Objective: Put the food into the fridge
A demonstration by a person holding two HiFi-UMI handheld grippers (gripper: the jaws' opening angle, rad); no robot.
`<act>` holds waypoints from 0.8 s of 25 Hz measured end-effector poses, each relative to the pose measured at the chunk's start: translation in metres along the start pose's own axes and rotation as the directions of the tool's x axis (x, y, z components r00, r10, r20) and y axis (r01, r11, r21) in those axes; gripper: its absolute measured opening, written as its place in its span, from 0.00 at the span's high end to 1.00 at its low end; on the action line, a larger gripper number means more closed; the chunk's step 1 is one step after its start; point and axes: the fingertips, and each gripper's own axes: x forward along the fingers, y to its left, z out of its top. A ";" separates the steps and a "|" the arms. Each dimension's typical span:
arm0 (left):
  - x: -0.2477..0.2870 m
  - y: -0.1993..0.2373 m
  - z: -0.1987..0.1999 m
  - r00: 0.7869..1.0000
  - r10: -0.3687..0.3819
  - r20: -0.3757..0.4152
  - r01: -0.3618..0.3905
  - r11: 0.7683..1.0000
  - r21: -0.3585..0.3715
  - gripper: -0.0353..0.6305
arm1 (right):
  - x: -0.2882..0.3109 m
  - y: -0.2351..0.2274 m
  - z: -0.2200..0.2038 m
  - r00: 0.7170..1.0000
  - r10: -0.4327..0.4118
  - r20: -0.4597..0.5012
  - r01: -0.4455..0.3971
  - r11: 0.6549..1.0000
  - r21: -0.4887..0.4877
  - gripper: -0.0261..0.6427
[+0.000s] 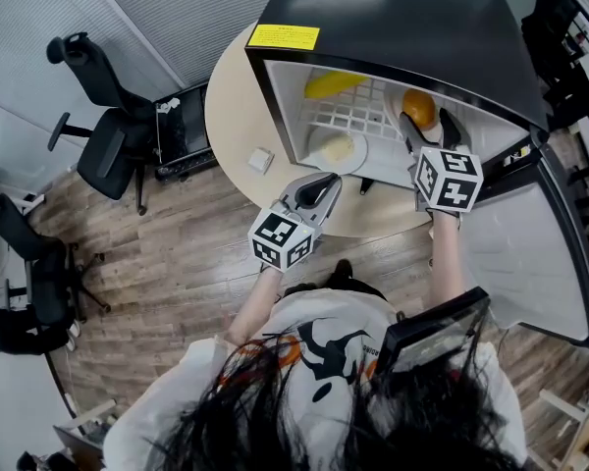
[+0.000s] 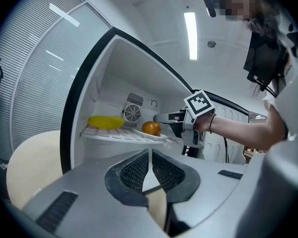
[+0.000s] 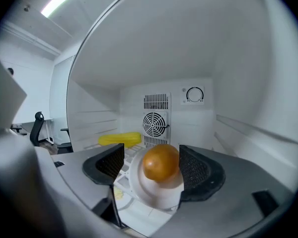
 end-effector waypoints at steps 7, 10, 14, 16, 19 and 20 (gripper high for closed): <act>-0.003 -0.011 0.007 1.000 -0.022 0.008 0.022 1.000 0.019 0.92 | -0.040 0.034 0.007 0.994 0.078 0.076 -0.083 0.994 0.072 0.46; -0.009 -0.015 0.009 1.000 -0.020 0.016 0.019 1.000 0.024 0.92 | -0.051 0.050 0.003 0.990 0.113 0.089 -0.122 0.988 0.099 0.46; -0.020 -0.019 0.009 1.000 -0.008 0.026 0.007 1.000 0.026 0.92 | -0.062 0.071 -0.013 0.984 0.158 0.076 -0.167 0.977 0.130 0.46; -0.026 -0.021 0.009 1.000 0.000 0.031 -0.001 1.000 0.027 0.92 | -0.067 0.082 -0.022 0.982 0.180 0.063 -0.188 0.972 0.144 0.46; -0.033 -0.023 0.007 0.999 0.016 0.034 -0.016 1.000 0.024 0.92 | -0.072 0.094 -0.033 0.977 0.207 0.046 -0.212 0.966 0.149 0.46; -0.035 -0.023 0.007 0.999 0.020 0.035 -0.021 1.000 0.023 0.92 | -0.074 0.097 -0.035 0.976 0.214 0.044 -0.218 0.965 0.149 0.47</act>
